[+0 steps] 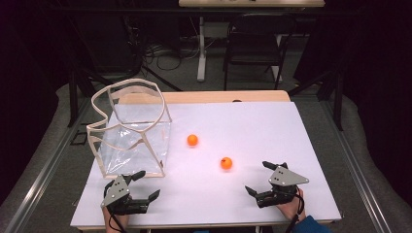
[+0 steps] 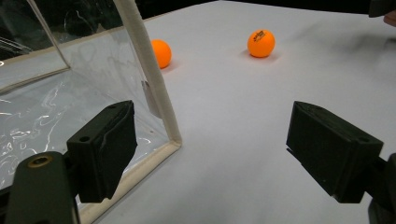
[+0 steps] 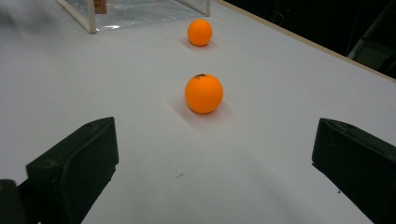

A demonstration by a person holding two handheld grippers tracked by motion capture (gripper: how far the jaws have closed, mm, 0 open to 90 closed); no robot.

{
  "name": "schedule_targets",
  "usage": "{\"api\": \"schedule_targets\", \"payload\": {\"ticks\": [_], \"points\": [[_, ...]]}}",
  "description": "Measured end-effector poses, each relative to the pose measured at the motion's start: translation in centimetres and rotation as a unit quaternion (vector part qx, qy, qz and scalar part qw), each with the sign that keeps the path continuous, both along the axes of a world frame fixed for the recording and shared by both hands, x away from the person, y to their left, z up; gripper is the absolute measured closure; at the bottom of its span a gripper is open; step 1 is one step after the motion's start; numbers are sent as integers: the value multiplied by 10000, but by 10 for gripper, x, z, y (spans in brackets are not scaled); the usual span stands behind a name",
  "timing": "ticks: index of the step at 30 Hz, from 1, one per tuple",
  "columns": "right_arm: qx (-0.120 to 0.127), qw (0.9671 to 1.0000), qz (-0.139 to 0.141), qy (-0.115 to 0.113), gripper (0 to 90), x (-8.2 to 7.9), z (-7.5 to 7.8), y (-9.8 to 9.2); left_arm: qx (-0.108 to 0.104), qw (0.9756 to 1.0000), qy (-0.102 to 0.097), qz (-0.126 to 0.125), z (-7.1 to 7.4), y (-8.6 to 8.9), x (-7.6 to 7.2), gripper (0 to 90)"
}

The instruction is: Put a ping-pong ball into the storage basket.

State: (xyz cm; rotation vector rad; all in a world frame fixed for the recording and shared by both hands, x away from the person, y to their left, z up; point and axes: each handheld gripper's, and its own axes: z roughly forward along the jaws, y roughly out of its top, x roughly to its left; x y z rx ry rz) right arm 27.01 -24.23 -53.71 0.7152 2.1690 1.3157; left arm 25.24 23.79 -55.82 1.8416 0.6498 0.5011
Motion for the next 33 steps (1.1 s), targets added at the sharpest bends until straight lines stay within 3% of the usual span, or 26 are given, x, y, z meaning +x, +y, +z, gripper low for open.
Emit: {"api": "schedule_targets", "payload": {"ticks": [13, 33], "points": [[-149, 9992, -38, 365, 0, 14, 3, 9, 59, 10000, -38, -49, 1, -1, -2, 159], [-212, 9985, 203, 460, 0, 36, 14, 30, 9, 9998, -70, -195, 2, -2, -1, 159]]}}
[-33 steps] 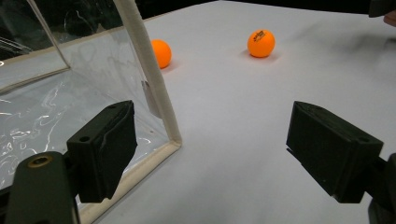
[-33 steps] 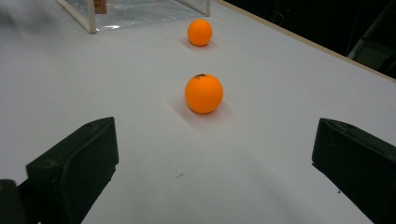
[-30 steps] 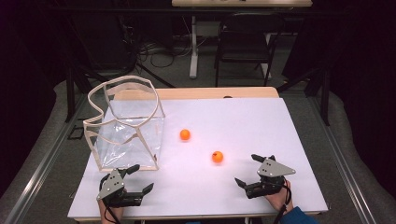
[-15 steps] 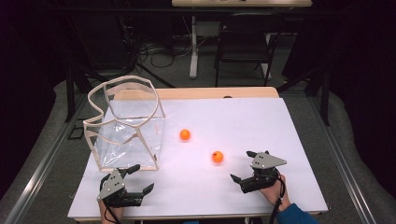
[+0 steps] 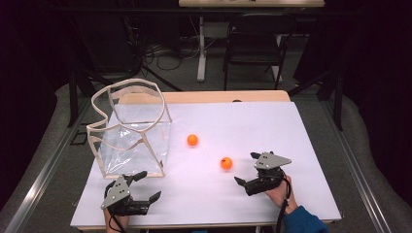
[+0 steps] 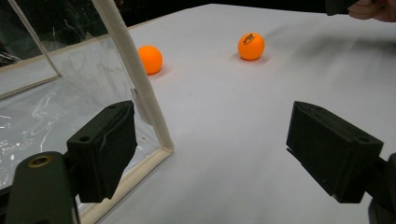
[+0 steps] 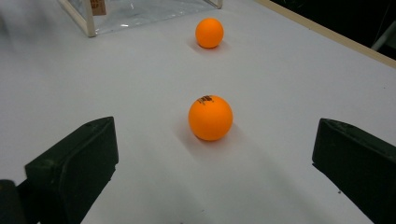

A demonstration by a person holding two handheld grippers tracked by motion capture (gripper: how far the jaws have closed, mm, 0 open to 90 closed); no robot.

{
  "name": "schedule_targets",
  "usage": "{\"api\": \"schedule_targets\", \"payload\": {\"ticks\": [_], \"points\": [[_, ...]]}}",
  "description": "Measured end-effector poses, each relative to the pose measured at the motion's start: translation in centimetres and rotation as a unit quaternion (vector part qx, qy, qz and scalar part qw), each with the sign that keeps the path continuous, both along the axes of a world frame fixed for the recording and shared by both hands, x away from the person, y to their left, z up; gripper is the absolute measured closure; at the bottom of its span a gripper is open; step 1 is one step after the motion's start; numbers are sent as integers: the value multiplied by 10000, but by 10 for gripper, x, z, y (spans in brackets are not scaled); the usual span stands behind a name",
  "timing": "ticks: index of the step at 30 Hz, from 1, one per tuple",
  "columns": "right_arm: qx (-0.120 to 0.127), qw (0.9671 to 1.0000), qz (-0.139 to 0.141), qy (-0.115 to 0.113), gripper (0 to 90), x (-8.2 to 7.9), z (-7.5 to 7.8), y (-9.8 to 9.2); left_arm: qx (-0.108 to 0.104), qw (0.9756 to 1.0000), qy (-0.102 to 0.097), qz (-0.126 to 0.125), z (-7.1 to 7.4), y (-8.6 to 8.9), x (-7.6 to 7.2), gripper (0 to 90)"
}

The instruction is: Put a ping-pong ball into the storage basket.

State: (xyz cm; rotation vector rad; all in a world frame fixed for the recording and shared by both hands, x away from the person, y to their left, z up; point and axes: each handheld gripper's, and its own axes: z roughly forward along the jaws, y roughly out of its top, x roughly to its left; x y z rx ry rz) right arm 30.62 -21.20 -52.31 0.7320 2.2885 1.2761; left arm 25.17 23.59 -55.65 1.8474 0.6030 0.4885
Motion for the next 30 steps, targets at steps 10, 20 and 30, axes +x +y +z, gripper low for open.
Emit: {"api": "schedule_targets", "payload": {"ticks": [10, 20, 30], "points": [[-62, 9998, 114, 116, 0, 11, 3, 7, -3, 10000, 3, 17, -1, 0, 1, 159], [-151, 9995, 88, 250, 0, 20, 2, 13, -59, 10000, 14, -23, -1, 0, 2, 159], [-184, 9991, 182, 341, 0, 31, 1, 28, -70, 10000, -5, 9, 0, 1, 0, 159]]}}
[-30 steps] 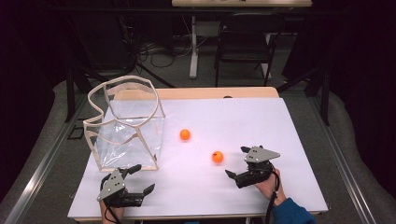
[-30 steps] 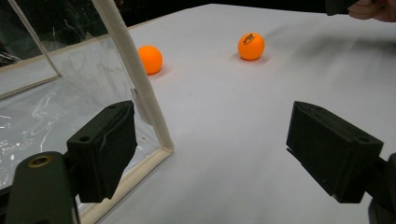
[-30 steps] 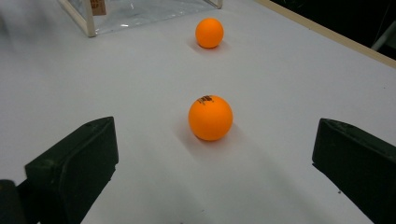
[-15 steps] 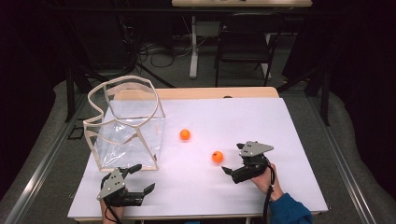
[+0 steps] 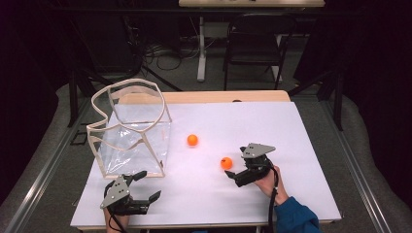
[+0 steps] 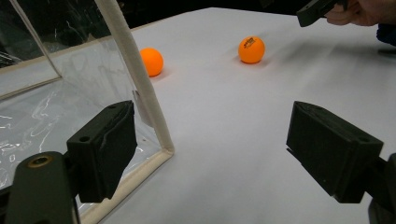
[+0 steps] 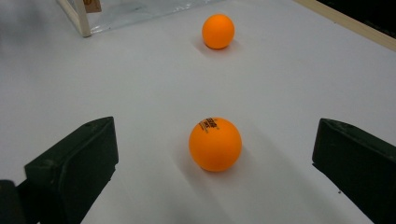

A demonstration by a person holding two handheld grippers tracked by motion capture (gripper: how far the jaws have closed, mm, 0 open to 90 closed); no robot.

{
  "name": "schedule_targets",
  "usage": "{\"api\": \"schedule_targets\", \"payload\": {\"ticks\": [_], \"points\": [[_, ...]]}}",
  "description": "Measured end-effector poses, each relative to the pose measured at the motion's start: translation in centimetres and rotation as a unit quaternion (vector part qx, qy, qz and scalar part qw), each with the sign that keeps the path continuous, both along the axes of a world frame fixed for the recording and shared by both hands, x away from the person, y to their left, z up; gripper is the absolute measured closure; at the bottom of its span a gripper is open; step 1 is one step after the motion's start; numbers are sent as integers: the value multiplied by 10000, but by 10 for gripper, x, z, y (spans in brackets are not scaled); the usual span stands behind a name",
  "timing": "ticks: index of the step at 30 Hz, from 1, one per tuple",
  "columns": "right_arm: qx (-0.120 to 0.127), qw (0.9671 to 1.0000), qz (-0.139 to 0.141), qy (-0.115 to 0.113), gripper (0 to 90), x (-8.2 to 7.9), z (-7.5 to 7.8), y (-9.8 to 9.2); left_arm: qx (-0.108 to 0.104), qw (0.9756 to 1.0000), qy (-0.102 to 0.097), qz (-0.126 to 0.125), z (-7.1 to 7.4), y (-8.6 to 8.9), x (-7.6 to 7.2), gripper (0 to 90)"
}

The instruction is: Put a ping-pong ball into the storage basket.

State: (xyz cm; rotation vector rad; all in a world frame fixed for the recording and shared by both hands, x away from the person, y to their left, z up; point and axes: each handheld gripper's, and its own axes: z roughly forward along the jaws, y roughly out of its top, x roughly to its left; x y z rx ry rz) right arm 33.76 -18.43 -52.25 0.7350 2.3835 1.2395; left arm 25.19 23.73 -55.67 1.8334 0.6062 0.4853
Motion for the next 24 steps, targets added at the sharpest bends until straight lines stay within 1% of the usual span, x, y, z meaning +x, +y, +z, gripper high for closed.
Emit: {"api": "schedule_targets", "payload": {"ticks": [3, 7, 10, 12, 13, 20, 21, 24], "points": [[-29, 10000, 49, 67, 0, 3, -2, 4, -6, 10000, 20, 23, -1, 0, 0, 159], [-57, 9999, 74, 99, 0, 6, -4, 8, -32, 10000, 14, 23, -1, 1, 1, 159], [-82, 9998, 52, 167, 0, 9, -5, 10, -48, 10000, 45, 4, -1, 1, 1, 159], [-65, 9998, 46, 161, 0, 10, -6, 10, -43, 10000, 44, -9, -1, 1, 1, 159], [-94, 9997, 12, 232, 0, 12, -7, 11, -21, 10000, 34, -3, -2, 0, 1, 159], [-167, 9993, -7, 348, 0, 17, -12, 12, -63, 10000, 41, 37, -3, 0, 3, 159], [-207, 9992, 2, 344, 0, 18, -13, 13, -51, 10000, 64, -35, -3, 0, 4, 159], [-202, 9992, -23, 350, 0, 19, -13, 13, 2, 10000, 68, -58, -2, 0, 3, 159]]}}
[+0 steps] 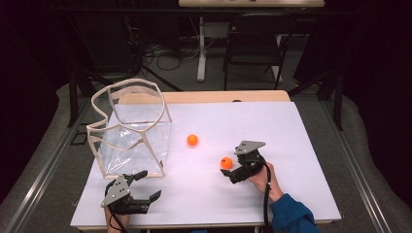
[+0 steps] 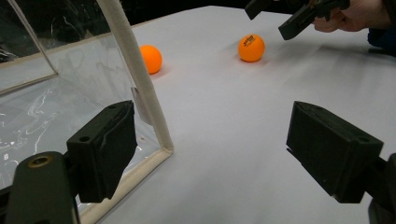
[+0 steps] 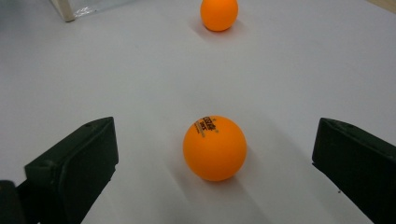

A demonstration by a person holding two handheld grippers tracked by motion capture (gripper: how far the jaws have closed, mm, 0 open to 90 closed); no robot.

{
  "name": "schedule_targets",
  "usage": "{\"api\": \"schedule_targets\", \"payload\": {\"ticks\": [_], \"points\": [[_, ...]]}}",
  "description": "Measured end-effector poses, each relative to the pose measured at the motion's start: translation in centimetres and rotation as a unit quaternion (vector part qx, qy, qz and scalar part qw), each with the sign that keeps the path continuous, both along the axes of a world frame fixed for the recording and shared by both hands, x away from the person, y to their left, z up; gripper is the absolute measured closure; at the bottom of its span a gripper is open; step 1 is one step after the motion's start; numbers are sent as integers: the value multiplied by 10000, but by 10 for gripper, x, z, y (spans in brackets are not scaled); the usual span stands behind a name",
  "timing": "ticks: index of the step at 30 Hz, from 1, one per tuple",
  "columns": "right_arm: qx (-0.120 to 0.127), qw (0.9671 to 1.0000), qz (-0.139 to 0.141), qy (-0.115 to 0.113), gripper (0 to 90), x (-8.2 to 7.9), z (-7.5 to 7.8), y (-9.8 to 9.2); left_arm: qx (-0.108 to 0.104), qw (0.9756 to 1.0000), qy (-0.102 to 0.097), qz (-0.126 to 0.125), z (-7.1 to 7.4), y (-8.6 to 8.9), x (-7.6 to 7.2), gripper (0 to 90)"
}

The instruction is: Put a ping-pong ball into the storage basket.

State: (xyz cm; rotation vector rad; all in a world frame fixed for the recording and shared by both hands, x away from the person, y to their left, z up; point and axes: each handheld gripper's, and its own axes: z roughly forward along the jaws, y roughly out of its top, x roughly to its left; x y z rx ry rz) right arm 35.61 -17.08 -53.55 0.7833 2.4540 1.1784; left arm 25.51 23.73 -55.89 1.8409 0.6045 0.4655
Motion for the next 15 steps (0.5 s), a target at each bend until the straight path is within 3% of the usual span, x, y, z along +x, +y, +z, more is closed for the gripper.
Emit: {"api": "schedule_targets", "payload": {"ticks": [15], "points": [[-156, 9997, -15, 208, 10, 7, -5, 8, 12, 10000, -29, 4, 1, -1, -1, 159]]}}
